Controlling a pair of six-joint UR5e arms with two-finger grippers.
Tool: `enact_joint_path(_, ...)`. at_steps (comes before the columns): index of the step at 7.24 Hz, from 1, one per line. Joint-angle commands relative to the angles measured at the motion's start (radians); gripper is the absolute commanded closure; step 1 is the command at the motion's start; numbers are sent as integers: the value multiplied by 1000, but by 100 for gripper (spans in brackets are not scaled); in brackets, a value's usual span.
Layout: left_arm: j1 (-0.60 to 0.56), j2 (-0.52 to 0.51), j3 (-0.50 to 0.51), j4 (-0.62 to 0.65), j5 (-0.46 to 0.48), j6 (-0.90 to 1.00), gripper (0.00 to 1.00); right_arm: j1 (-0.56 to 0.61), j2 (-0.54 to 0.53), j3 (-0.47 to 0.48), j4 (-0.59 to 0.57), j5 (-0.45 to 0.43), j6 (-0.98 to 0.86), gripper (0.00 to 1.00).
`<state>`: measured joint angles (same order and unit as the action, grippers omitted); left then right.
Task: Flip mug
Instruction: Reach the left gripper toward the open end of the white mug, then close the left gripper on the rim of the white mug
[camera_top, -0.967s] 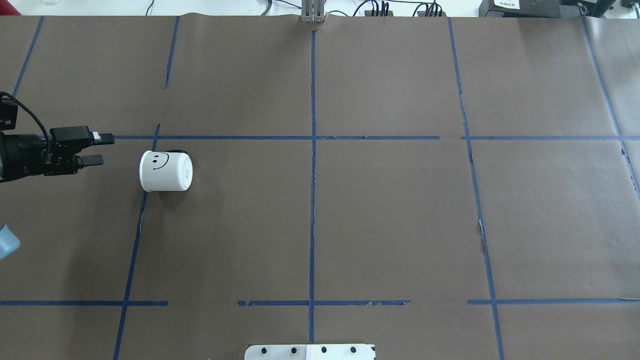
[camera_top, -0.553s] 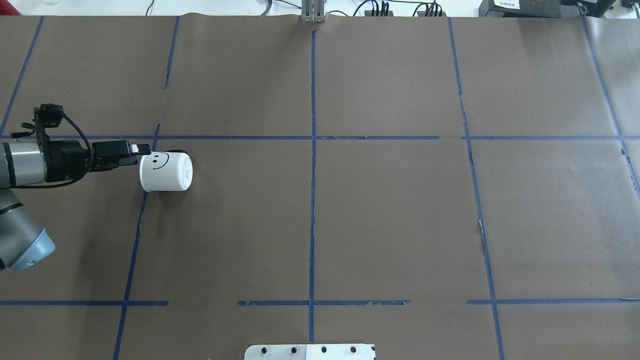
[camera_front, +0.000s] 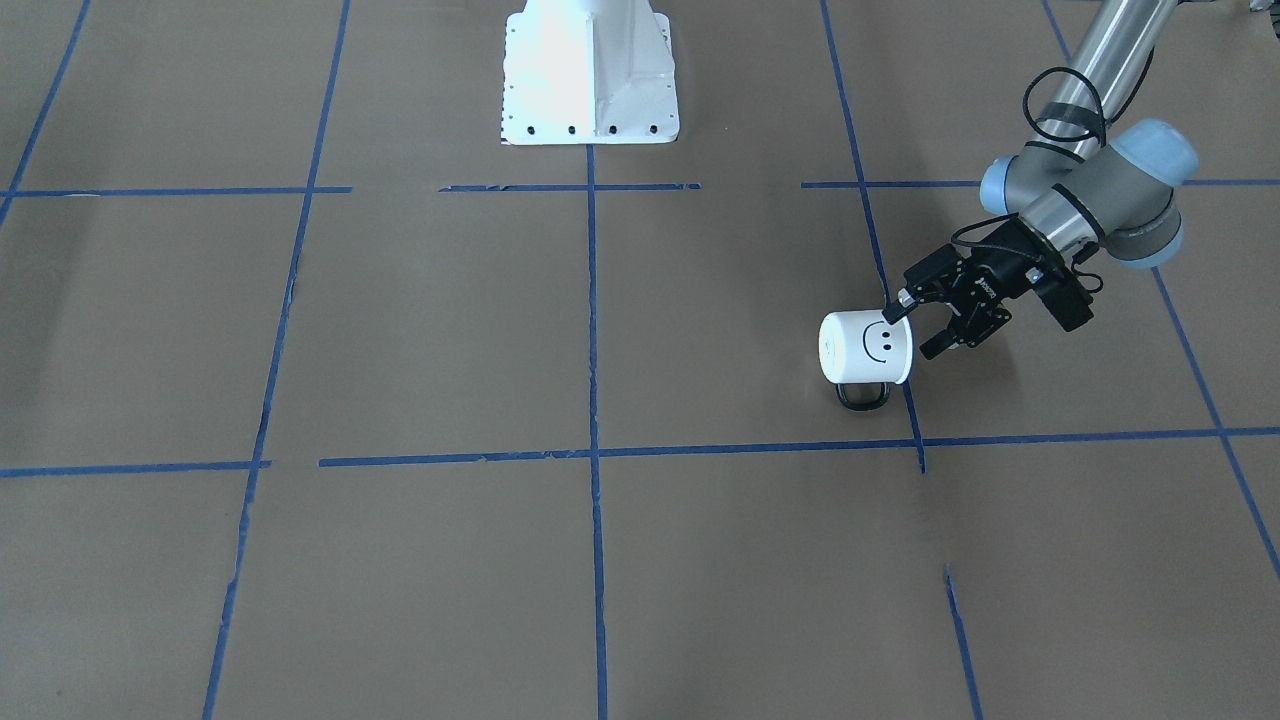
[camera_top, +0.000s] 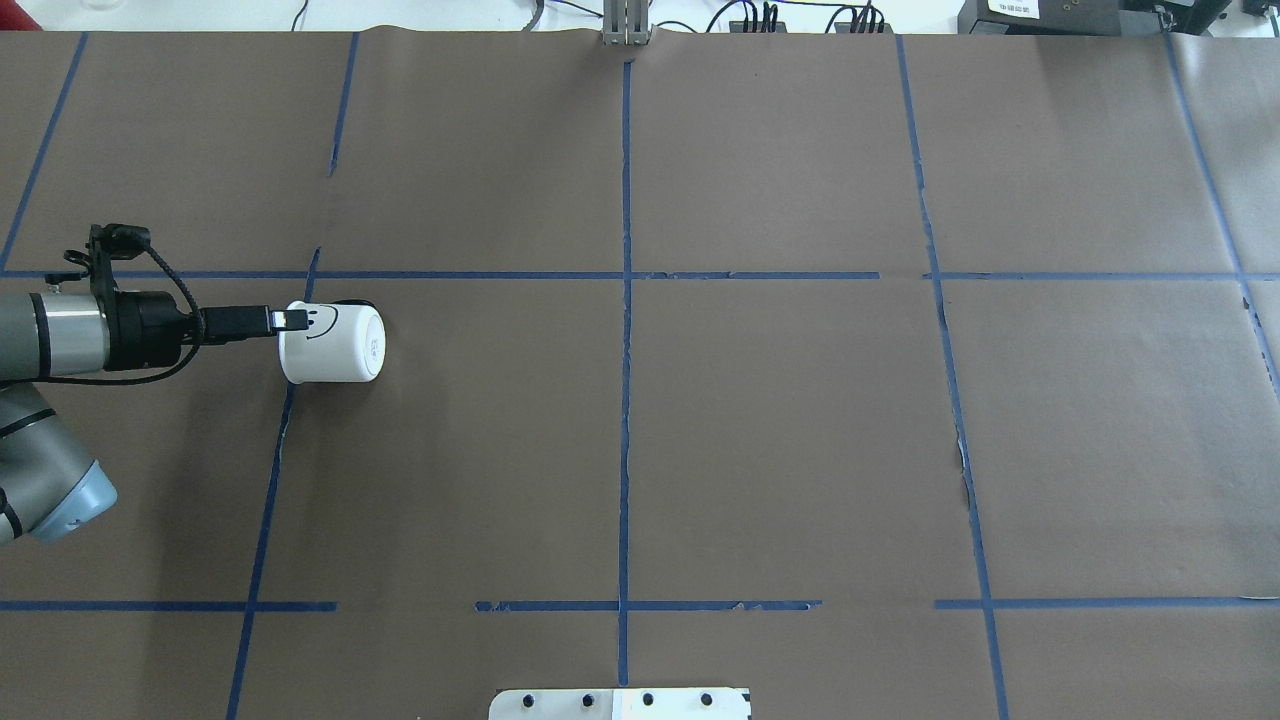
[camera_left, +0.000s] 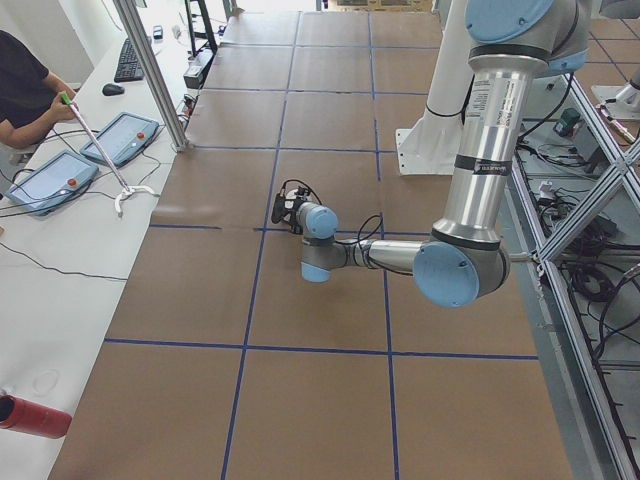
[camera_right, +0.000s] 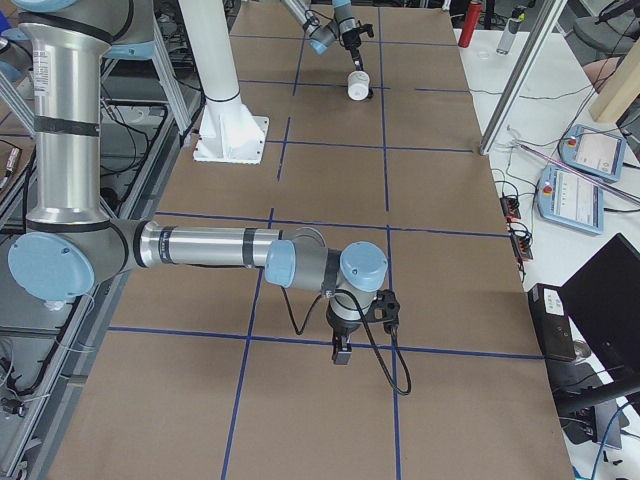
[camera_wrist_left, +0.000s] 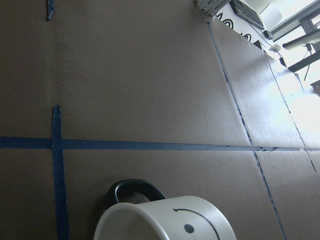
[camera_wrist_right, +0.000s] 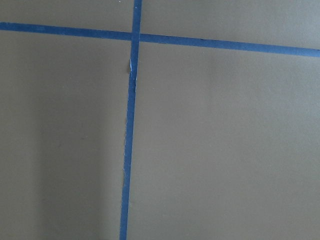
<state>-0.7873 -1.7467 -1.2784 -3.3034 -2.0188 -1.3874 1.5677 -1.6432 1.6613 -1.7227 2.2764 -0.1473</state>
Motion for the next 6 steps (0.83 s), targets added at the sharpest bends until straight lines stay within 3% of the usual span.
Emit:
enact_joint_path(1,0,-16,17,-7,-50,-32,1,0,0,0,0,0,0,0)
enact_joint_path(6,0,-66,129,-218,-51,-113,5,0,0,-2,0,0,0,0)
